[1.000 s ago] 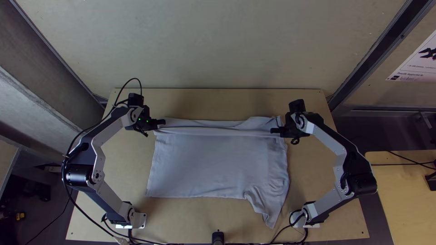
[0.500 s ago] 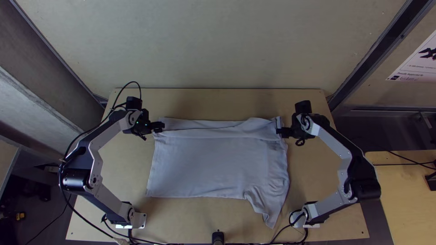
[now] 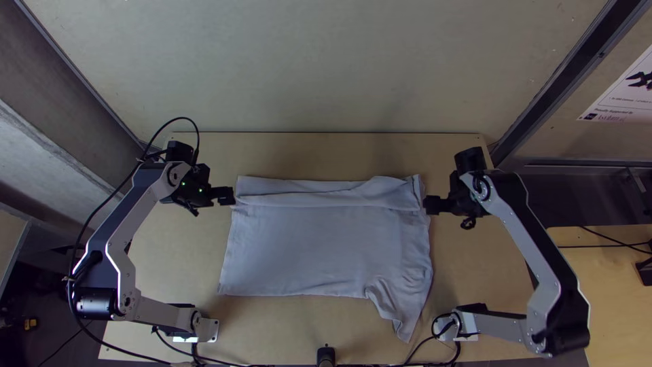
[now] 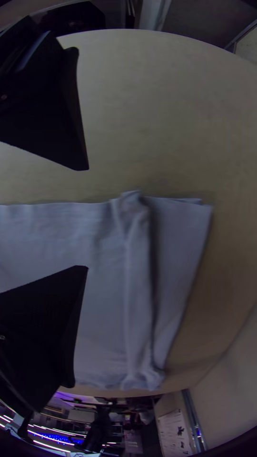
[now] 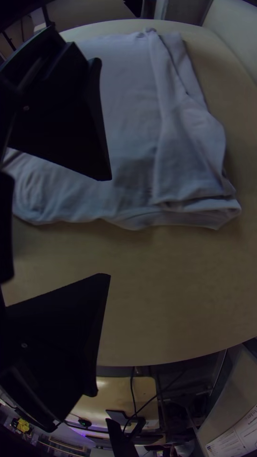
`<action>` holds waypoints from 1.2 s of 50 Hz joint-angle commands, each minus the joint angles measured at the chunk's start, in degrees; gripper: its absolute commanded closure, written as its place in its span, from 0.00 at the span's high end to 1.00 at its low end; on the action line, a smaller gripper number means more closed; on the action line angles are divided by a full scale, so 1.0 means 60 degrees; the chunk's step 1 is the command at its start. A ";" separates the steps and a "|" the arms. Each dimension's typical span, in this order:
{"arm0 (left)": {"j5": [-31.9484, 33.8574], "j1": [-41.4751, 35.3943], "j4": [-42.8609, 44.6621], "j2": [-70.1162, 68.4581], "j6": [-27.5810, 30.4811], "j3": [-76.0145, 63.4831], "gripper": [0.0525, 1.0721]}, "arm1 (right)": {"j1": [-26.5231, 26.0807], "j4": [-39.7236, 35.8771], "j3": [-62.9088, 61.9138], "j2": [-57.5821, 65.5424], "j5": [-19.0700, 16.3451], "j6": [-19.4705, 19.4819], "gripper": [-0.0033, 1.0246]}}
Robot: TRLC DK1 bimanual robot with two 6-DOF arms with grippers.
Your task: Fold the t-shirt
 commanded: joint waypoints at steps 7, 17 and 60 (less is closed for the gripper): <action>-0.0797 -0.0008 -0.2132 -0.0714 0.0745 -0.0571 0.95 | 0.0479 -0.1106 -0.0537 -0.1215 0.0078 0.0319 0.89; -0.0826 -0.0330 -0.2571 -0.1812 0.1287 -0.2226 0.95 | 0.1007 -0.1589 -0.1152 -0.1464 0.0064 0.0905 0.92; -0.2467 -0.2981 -0.2234 -0.1021 0.0379 -0.5214 0.94 | 0.1930 -0.2630 -0.2690 -0.1655 -0.0932 0.1506 0.94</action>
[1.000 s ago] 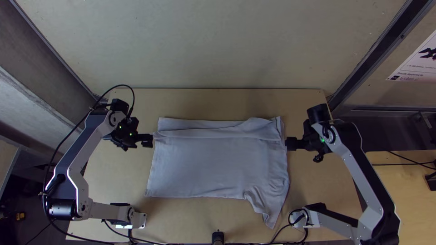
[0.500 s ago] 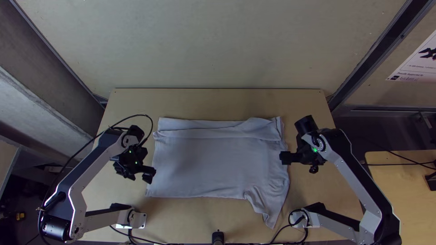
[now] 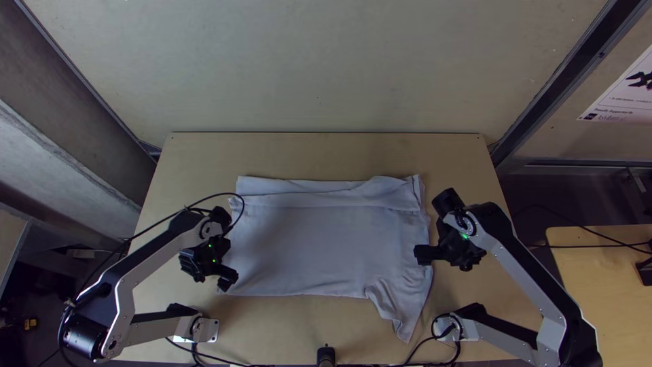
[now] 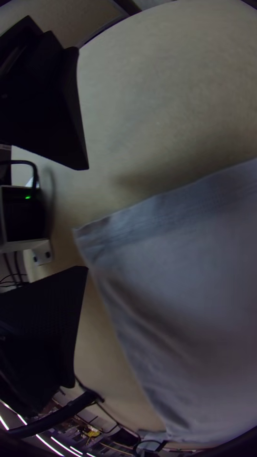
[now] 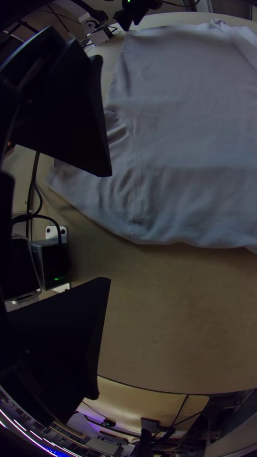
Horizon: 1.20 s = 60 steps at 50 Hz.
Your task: Fold the t-shirt
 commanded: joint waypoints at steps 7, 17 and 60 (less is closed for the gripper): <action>-0.0132 -0.0440 0.0389 0.0864 -0.0507 -0.0501 0.94 | 0.0090 -0.0185 -0.0432 -0.0154 -0.0150 0.0114 0.94; -0.0132 -0.0704 0.0653 0.1025 -0.0639 -0.0413 0.52 | 0.0105 -0.0083 -0.1003 -0.0154 -0.0311 0.0099 0.90; 0.0322 -0.1158 0.0565 0.0337 -0.0478 0.0510 0.02 | 0.1364 0.1514 -0.2937 0.2190 -0.1541 0.0714 0.84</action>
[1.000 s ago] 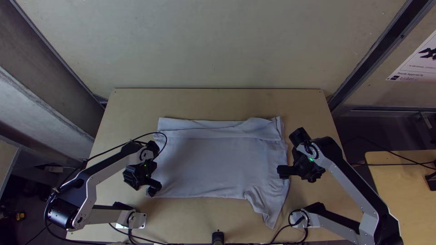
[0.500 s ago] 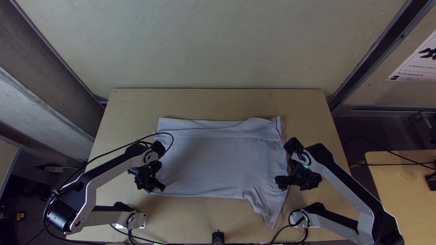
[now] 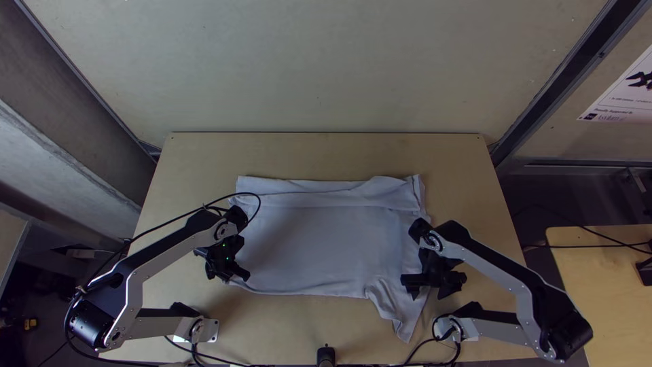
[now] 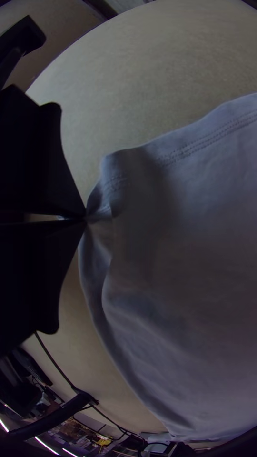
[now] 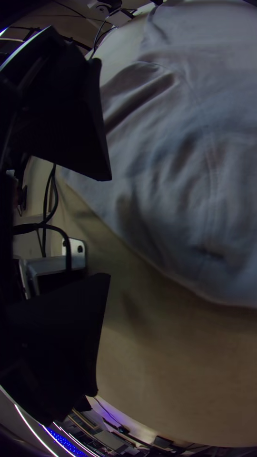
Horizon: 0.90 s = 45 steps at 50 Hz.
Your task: Fold the t-shirt
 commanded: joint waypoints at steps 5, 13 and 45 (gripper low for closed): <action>0.0148 0.0037 -0.0116 -0.0155 -0.0077 0.0113 0.02 | 0.0162 0.0137 -0.0168 0.1148 -0.0263 0.0099 0.83; 0.0148 0.0052 -0.0131 -0.0155 -0.0107 0.0143 0.02 | 0.0690 0.0796 -0.0300 0.1309 -0.0249 -0.0077 0.31; 0.0382 0.1443 -0.0248 -0.0331 0.0450 0.1109 0.02 | -0.0965 -0.0156 0.0960 -0.1225 -0.0058 -0.0370 0.03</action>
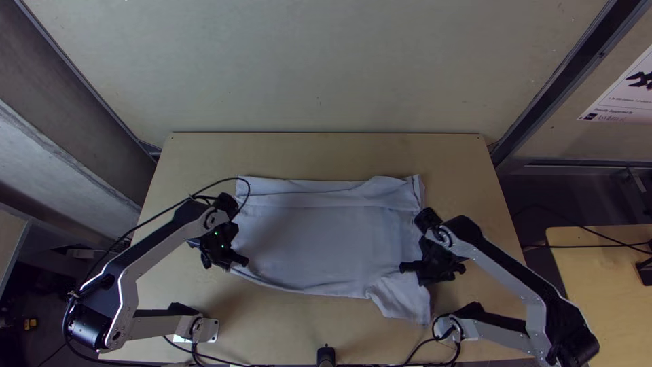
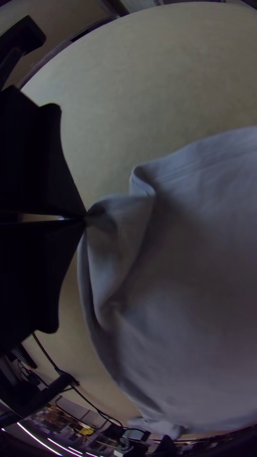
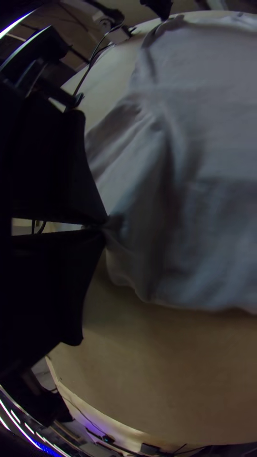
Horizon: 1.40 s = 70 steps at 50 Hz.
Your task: Fold the t-shirt
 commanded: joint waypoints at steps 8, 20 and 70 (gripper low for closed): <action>0.0087 0.0789 -0.0168 -0.0214 0.0670 0.0495 0.02 | -0.1514 -0.0426 0.0532 -0.0303 0.0647 -0.0851 0.03; 0.0087 0.0848 -0.0182 -0.0053 0.0685 0.1476 0.02 | -0.1748 -0.0441 0.1982 0.0239 0.0779 -0.0982 0.03; -0.0016 0.1683 -0.0197 0.5205 0.1359 0.7775 0.02 | -0.2920 -0.0221 0.8617 0.6611 0.1043 -0.1700 0.03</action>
